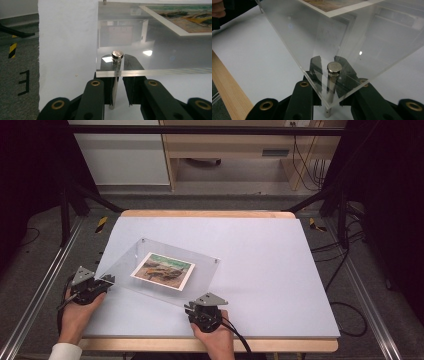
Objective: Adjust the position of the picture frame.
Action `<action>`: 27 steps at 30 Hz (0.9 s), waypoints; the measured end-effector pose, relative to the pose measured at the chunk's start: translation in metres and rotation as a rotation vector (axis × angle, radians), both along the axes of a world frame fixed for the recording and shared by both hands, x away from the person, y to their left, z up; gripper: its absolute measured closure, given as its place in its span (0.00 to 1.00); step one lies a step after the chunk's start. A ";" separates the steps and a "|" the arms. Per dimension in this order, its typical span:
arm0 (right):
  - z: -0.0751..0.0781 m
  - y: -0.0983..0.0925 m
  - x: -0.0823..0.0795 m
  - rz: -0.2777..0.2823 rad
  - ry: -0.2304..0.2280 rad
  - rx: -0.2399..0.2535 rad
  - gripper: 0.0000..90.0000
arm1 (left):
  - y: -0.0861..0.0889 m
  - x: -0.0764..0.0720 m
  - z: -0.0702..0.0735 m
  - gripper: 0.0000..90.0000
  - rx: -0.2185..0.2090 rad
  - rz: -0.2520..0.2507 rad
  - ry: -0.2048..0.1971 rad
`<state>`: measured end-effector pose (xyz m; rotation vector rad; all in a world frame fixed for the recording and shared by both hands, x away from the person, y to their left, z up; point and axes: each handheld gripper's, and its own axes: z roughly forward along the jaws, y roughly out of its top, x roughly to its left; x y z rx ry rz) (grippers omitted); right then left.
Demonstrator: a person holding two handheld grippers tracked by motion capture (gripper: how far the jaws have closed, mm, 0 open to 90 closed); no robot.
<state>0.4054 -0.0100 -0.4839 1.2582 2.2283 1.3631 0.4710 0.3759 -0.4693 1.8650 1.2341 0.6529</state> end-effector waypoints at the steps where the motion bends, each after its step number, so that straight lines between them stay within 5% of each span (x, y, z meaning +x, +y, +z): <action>1: 0.000 0.000 0.000 -0.002 0.006 0.004 0.87 | 0.000 0.000 0.000 0.87 0.000 0.001 -0.002; 27: 0.000 0.000 -0.001 -0.006 -0.005 0.001 0.93 | 0.001 0.000 0.001 0.92 0.022 -0.007 0.001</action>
